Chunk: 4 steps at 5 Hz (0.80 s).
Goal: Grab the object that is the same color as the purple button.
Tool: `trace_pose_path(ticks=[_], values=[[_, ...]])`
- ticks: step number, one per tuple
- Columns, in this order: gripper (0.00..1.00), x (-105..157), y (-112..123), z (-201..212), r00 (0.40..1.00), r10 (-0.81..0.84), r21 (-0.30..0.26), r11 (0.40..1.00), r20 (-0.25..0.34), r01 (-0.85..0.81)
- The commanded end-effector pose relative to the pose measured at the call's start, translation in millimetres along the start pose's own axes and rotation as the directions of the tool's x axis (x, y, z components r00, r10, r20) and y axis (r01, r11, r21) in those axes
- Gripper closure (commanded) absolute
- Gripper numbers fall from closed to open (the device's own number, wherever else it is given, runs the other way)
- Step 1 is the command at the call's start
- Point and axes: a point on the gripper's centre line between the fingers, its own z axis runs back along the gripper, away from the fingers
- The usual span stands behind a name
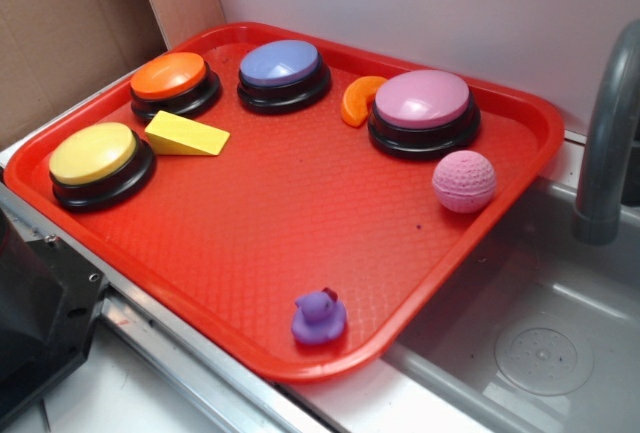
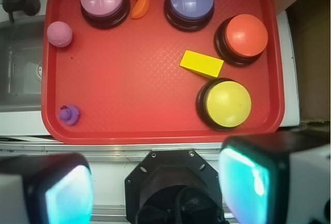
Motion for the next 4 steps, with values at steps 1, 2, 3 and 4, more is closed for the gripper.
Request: trace_pose_path(ticks=[1, 2, 3, 4], values=[[0.0, 0.0, 0.0, 0.0, 1.0, 0.0, 0.0, 1.0, 0.0, 0.0], [0.0, -0.6, -20.3, -18.4, 0.988, -0.157, -0.005, 0.988, -0.013, 0.157], [0.0, -2.8, -46.2, -37.8, 0.951, -0.308, 0.036, 0.951, 0.004, 0.308], [0.0, -5.9, -71.2, -59.0, 0.859, -0.511, -0.008, 0.859, 0.034, 0.511]])
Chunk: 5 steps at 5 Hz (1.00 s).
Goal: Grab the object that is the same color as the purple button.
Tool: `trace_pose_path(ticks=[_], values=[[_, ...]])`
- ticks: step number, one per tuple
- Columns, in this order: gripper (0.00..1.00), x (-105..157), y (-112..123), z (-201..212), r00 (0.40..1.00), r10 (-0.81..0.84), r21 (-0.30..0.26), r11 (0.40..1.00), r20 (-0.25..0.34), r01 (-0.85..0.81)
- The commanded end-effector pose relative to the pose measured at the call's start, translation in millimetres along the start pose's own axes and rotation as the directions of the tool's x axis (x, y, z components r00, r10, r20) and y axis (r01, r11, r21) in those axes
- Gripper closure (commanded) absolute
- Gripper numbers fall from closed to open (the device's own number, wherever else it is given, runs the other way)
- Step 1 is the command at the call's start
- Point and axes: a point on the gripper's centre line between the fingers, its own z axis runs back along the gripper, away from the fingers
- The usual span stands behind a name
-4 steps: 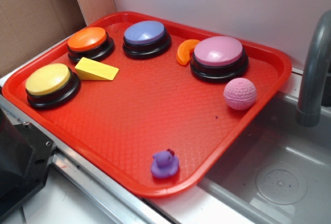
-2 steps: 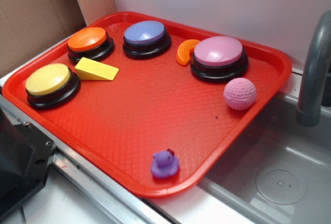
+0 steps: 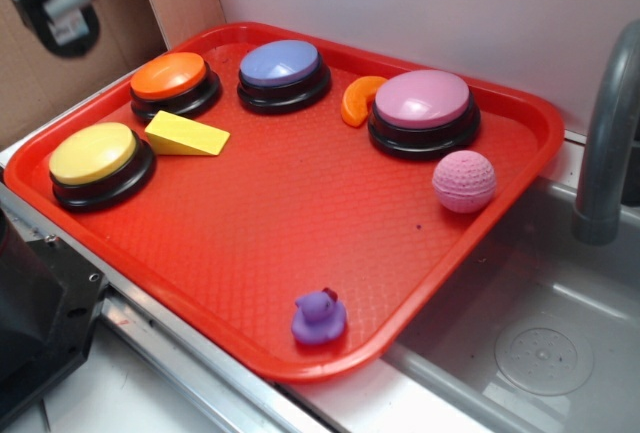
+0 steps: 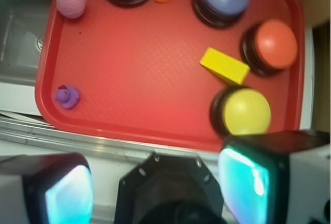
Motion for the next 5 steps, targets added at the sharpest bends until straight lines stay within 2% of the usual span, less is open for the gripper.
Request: trace_pose_path(ticks=[1, 2, 3, 5], values=[[0.0, 13.4, -47.2, -39.0, 0.923, -0.373, -0.031, 0.926, 0.093, 0.377], [0.0, 21.6, -73.7, -63.6, 0.828, -0.533, -0.053, 0.835, 0.175, 0.548], [0.0, 29.7, -87.5, -85.9, 0.776, -0.605, -0.063, 0.78, 0.177, 0.623], [0.0, 42.8, -102.7, -131.0, 0.751, -0.636, -0.086, 0.75, 0.174, 0.655]])
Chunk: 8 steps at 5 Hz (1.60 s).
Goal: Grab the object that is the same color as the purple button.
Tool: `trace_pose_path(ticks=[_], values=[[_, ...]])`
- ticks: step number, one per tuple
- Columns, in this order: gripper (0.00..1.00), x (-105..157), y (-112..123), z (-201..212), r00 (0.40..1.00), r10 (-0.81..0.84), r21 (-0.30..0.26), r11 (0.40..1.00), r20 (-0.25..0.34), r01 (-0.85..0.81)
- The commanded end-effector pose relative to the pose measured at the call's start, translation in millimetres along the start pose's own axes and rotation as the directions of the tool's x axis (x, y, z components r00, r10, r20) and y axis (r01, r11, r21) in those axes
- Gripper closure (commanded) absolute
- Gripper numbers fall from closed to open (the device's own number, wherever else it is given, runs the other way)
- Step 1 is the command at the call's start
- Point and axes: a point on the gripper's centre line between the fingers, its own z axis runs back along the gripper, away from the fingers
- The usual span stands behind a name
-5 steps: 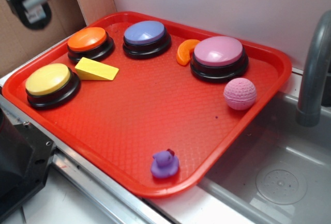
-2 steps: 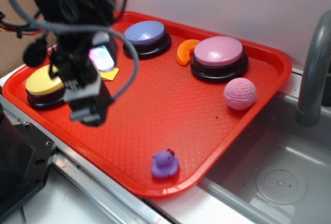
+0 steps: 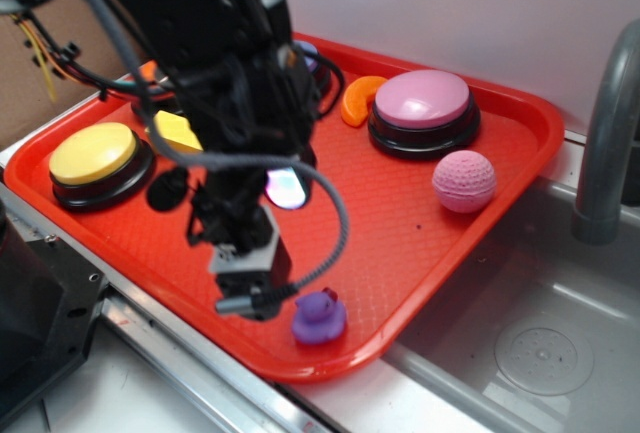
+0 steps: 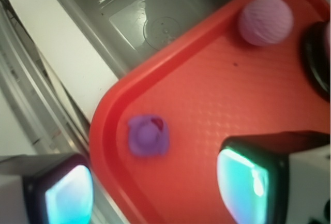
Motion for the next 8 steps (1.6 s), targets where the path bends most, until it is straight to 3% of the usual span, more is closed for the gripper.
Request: trace_pose_path(ticks=[1, 2, 3, 4, 7, 8], values=[[0.0, 4.8, -5.8, -29.2, 0.999, -0.042, -0.017, 0.999, 0.005, 0.042], [0.0, -0.1, -2.6, -37.1, 0.999, -0.035, -0.027, 0.999, -0.011, 0.034], [0.26, -3.9, 2.3, -42.0, 1.0, 0.003, -0.035, 0.999, -0.022, -0.003], [1.0, -6.3, 6.4, -48.3, 0.998, 0.049, -0.055, 0.997, -0.04, -0.051], [1.0, -6.0, 8.3, -50.8, 0.993, 0.098, -0.076, 0.992, -0.067, -0.103], [1.0, -2.7, 18.7, -26.8, 0.969, 0.24, 0.004, 0.971, -0.065, -0.24]])
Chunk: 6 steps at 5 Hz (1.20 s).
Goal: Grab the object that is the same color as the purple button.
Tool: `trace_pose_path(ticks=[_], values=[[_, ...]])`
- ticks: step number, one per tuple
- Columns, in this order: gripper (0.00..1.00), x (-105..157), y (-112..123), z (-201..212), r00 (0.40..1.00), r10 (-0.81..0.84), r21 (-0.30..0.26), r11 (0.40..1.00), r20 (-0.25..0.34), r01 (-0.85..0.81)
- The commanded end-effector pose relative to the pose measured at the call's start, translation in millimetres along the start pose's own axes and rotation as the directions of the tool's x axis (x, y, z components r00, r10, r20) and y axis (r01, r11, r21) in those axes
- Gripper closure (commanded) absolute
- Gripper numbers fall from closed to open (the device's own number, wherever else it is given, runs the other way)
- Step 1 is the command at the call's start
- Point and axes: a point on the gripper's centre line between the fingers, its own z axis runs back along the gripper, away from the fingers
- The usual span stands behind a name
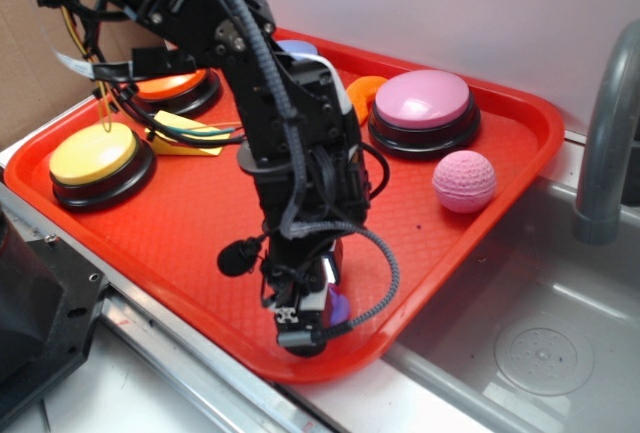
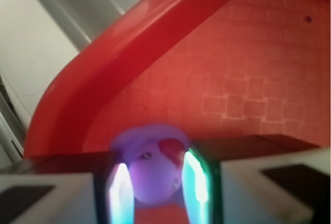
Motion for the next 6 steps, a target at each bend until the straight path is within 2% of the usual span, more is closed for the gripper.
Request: trace_pose_path(ticks=[1, 3, 4, 5, 6], values=[[1.0, -2.5, 17.2, 60.4, 0.954, 0.297, 0.154, 0.941, 0.046, -0.301], [1.0, -34.3, 60.8, 132.8, 0.769, 0.625, 0.175, 0.749, 0.135, -0.639], [1.0, -55.9, 71.4, 154.3, 0.702, 0.7, 0.17, 0.682, 0.13, -0.711], [1.0, -65.6, 70.2, 162.3, 0.671, 0.734, 0.174, 0.651, 0.105, -0.739], [0.43, -63.7, 69.6, 164.6, 0.664, 0.747, 0.295, 0.643, -0.037, -0.707]])
